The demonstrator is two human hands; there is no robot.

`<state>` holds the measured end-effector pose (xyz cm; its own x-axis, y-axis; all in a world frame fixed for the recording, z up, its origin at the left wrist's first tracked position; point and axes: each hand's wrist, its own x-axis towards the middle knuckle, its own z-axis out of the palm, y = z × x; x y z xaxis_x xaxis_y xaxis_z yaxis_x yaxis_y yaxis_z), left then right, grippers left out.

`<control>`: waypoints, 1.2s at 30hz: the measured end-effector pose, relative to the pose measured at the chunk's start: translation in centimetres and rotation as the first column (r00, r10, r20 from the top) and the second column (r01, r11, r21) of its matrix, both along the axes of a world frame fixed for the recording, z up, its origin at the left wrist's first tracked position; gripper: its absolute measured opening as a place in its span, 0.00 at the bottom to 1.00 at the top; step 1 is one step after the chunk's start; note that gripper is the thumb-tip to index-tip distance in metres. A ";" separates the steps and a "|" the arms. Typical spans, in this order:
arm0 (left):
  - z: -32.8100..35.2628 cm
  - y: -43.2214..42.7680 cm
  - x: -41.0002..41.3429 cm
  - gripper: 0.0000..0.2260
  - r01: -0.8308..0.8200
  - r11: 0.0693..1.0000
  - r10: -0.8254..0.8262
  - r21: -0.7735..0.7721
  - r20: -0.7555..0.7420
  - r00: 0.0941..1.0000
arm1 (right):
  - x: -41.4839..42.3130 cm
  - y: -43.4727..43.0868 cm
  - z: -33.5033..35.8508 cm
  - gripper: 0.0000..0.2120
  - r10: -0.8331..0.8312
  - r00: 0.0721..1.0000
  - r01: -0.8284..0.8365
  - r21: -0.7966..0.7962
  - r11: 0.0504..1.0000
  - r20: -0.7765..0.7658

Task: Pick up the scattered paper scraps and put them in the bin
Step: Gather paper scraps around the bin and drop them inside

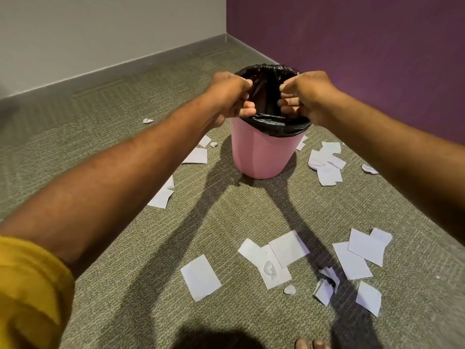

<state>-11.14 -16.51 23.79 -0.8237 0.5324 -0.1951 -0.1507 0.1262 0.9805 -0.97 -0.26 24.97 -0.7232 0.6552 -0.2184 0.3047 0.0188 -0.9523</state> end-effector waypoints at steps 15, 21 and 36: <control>-11.4 -9.9 5.5 0.08 0.324 0.860 -0.386 -0.395 -0.086 0.919 | 5.8 -7.7 -6.6 0.15 0.515 0.852 -0.524 0.166 0.836 0.095; -18.9 -14.1 9.0 0.15 0.545 0.469 -0.807 -0.695 -0.088 0.583 | 8.4 -8.8 -13.9 0.06 0.642 0.686 -0.707 0.103 0.700 0.343; -22.6 -18.7 13.0 0.36 0.209 -0.039 -0.991 -0.977 0.011 -0.133 | 14.4 -13.0 -24.5 0.30 0.439 0.469 -0.882 0.382 0.276 0.766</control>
<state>1.81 -35.25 1.18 0.0319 0.8203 -0.5711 0.9964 0.0189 0.0828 13.40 -13.27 0.44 -0.9077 0.0503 -0.4167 0.1682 0.9532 -0.2514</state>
